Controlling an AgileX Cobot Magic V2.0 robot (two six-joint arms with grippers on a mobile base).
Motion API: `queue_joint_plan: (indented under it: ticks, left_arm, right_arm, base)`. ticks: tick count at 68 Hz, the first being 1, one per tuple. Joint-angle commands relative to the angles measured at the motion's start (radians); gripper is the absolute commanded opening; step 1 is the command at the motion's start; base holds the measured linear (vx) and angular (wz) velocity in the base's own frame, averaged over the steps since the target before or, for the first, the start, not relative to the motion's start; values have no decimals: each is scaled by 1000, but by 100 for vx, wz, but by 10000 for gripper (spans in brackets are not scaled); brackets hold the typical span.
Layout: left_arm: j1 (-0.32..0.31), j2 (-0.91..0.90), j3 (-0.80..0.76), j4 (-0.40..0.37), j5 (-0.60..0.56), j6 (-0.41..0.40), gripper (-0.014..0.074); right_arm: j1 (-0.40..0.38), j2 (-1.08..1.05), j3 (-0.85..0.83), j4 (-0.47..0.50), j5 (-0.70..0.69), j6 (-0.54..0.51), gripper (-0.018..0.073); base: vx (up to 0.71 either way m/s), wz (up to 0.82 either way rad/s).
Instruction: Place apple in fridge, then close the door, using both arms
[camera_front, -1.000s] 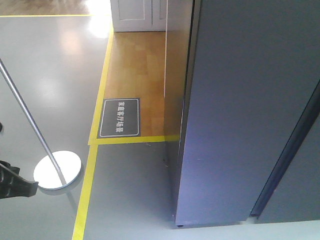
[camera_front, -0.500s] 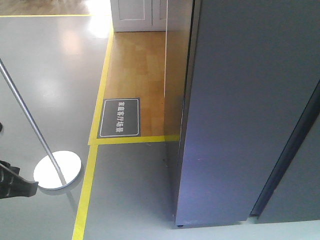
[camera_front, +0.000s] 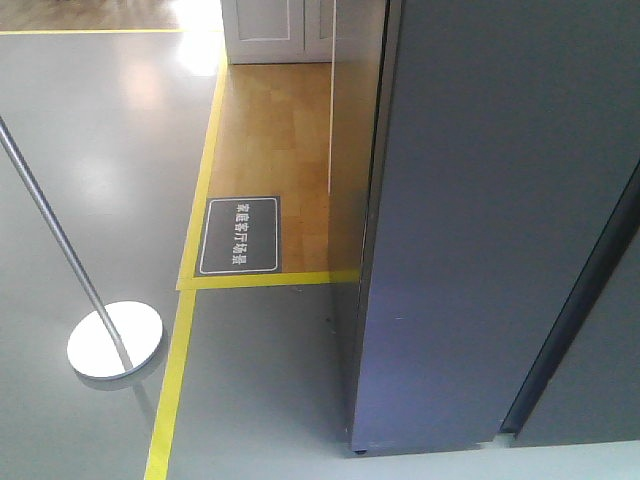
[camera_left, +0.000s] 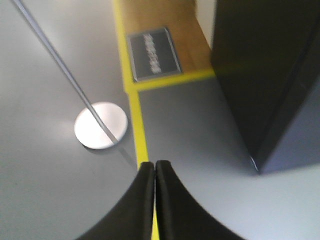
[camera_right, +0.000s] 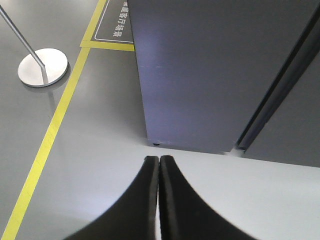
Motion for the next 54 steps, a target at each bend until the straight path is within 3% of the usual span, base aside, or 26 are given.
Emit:
queue_joint_plan:
  ticks: [1,7,22,42,54]
  left_arm:
    - [76,-133,54,0,-108,-23,-6]
    - [136,-275,163,-24,-170,-39,-6]
    - [223,-577,384,-172,-260,-38,-6]
    - [223,-722,484,-286,-304,-34,-6]
    - [221,-725,559,-337,-422,19,-6]
  right_arm:
    - [0,6,-25,-6,-56,-7,-3]
    - [0,6,-25,-6,-56,-7,-3]
    - [0,6,-25,-6,-56,-7,-3]
    - [0,6,-25,-6,-56,-7,-3]
    - [0,6,-25,-6,-56,-7,-3]
  base:
    - [0,0]
    - [0,0]
    - [0,0]
    - [0,0]
    - [0,0]
